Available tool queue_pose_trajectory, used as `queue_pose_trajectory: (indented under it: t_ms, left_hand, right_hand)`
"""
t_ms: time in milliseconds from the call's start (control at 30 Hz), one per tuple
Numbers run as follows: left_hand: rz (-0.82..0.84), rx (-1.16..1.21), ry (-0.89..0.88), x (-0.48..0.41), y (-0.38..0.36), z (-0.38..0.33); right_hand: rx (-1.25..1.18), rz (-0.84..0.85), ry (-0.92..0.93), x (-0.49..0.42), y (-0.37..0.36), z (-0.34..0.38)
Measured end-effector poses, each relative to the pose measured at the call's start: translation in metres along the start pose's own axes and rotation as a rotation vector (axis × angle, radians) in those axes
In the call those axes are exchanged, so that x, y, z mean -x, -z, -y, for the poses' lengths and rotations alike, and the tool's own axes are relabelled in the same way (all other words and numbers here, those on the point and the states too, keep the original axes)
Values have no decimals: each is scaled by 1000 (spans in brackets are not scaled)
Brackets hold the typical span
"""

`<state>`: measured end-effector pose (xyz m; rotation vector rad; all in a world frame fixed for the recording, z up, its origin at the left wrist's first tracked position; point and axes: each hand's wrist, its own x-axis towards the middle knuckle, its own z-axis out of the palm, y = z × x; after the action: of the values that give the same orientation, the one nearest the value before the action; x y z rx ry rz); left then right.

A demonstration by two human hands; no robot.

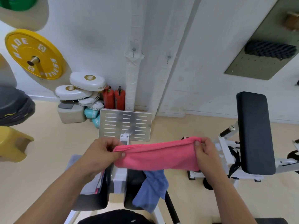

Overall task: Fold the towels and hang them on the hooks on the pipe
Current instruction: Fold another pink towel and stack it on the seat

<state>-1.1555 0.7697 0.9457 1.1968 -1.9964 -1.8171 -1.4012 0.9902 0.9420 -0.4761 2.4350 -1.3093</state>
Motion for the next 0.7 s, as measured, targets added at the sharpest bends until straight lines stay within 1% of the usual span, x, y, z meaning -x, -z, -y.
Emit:
queue_pose_trajectory:
  t_ms: [67, 133, 200, 333, 433, 500, 600, 700]
  left_hand:
    - [57, 126, 61, 1, 0, 3]
    - [102, 354, 143, 5, 0, 2]
    - [48, 487, 231, 2, -3, 9]
    - [-188, 356, 287, -4, -12, 29]
    - [-274, 342, 296, -1, -15, 34]
    - [-289, 323, 279, 9, -20, 27]
    - [-220, 280, 211, 24, -31, 17]
    - [-181, 341, 179, 35, -39, 17]
  right_hand:
    - [-12, 11, -25, 1, -4, -3]
    - [-34, 55, -65, 4, -9, -5]
    - [-60, 103, -109, 7, -17, -7]
    - [-117, 154, -198, 11, -34, -8]
    - [-192, 214, -226, 21, -51, 1]
    - [-212, 286, -199, 31, -66, 12]
    - [-266, 402, -115, 49, -96, 32]
    - [-268, 451, -58, 70, -128, 47]
